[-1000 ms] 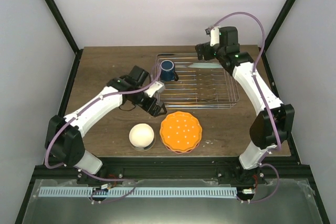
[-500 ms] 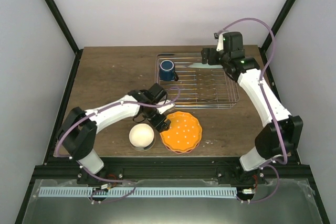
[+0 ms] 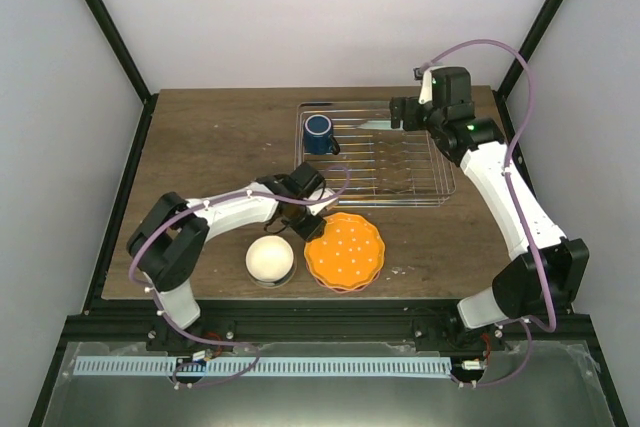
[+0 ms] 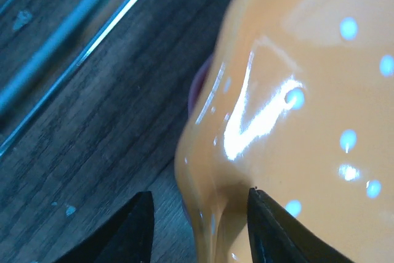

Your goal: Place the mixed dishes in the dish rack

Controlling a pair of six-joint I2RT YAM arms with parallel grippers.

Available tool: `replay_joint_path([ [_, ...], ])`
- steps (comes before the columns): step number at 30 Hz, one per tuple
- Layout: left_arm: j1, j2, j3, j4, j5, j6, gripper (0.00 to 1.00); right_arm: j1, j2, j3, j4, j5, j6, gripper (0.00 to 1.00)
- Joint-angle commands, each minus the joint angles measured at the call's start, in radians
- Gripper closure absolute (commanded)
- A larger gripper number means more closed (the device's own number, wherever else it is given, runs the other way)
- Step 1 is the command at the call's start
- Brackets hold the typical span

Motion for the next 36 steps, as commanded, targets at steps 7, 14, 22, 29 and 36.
replay_joint_path([
  [7,-0.002,0.046,0.073,-0.011,-0.011,0.015,0.94,0.004,-0.012,-0.004,-0.002,0.032,-0.053,0.02],
  [14,-0.003,0.011,0.086,-0.041,0.000,0.019,1.00,0.003,0.010,-0.005,0.003,0.039,-0.067,0.02],
  [22,-0.002,-0.071,0.062,-0.063,0.128,0.043,1.00,0.003,0.016,-0.018,-0.017,-0.047,-0.076,0.01],
  [29,0.017,-0.139,0.046,-0.069,0.184,0.077,1.00,0.002,-0.027,-0.118,0.009,-0.180,-0.055,0.00],
  [36,0.053,-0.189,0.053,-0.065,0.228,0.090,1.00,-0.005,-0.075,-0.212,0.042,-0.366,-0.043,0.00],
])
